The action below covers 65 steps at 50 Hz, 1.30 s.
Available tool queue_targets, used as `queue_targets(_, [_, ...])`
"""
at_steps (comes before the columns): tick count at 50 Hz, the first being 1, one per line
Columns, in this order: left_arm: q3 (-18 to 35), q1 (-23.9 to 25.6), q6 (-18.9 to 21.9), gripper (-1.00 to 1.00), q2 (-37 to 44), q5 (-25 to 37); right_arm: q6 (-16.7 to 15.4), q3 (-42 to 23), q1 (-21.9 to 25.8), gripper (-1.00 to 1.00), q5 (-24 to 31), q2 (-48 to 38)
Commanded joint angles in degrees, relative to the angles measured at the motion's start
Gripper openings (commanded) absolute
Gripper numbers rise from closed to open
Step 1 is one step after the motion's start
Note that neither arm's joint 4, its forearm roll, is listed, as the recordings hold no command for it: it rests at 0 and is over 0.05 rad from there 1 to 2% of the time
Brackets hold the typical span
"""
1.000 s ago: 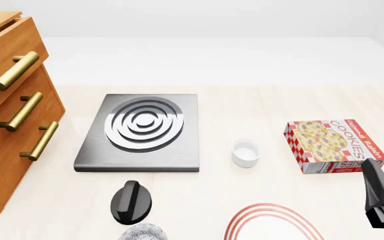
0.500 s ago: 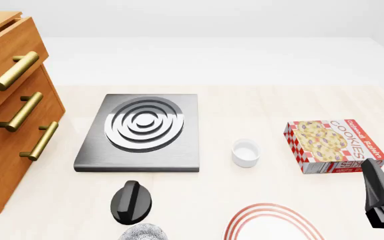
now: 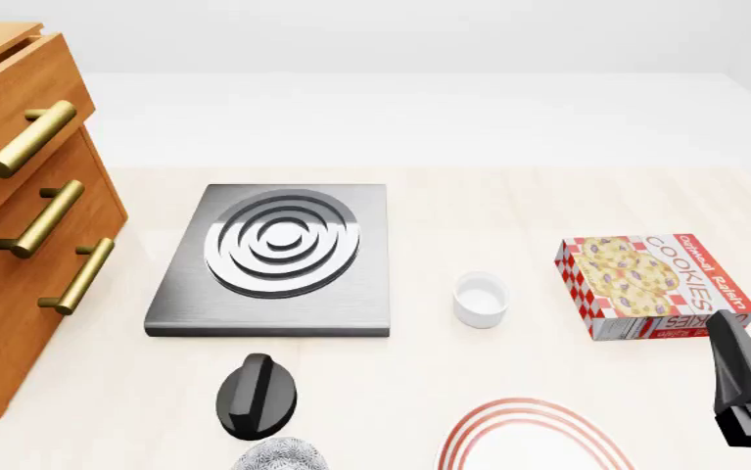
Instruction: Pick the akita bowl on the wooden cabinet and place it on the plate.
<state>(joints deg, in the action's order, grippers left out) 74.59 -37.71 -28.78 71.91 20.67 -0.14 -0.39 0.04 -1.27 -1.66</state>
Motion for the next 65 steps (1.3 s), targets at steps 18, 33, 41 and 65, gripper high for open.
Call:
queue_targets(18, [-0.9,1.1,0.4,1.0,1.6,-1.6,0.0,0.0,0.0,1.0,0.0,0.0])
queue_targets(33, [-1.3,1.8,0.8,1.0,2.4,-2.2,0.0,0.0,0.0,1.0,0.0,0.0])
queue_targets(41, [-1.5,2.2,1.0,1.0,3.0,-2.5,0.0,0.0,0.0,1.0,0.0,0.0])
queue_targets(65, [-1.6,3.0,1.2,1.0,4.2,-3.4,0.0,0.0,0.0,1.0,0.0,0.0])
